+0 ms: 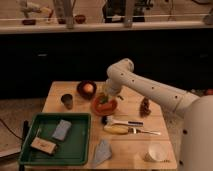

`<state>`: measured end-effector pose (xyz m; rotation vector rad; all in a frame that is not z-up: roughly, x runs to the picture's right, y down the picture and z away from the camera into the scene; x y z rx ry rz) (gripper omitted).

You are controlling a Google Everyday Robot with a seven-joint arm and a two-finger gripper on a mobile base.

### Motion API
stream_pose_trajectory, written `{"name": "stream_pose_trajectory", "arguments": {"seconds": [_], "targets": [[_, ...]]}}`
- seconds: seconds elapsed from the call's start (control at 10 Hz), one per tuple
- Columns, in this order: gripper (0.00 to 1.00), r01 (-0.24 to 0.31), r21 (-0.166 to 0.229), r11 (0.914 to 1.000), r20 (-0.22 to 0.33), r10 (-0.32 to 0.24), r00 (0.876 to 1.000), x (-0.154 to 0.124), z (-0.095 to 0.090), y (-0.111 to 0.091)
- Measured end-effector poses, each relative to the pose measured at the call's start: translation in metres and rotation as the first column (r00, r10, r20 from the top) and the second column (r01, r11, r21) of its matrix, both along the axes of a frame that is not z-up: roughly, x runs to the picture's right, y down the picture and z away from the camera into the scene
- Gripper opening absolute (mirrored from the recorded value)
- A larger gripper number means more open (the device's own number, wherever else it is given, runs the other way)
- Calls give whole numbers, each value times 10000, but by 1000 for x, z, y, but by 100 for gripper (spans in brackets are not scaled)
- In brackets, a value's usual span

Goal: Place pepper in red bowl

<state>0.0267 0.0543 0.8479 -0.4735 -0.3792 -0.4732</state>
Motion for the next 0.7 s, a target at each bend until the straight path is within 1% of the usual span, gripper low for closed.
{"name": "stream_pose_trajectory", "arguments": {"seconds": [0.1,0.3,0.5,0.6,0.7], "targets": [[0,299,-79,9995,504,-294,9983,-4,-1,1],[0,885,-207,9959,1399,-847,9865,-12,-3,5],[0,1400,-255,9898,2107,-1315,9687,-21,-4,8],[0,1541,-283,9877,2340,-1433,9616,-25,-4,8],[0,1712,-479,9841,2797,-1513,9481,-31,-2,9]]}}
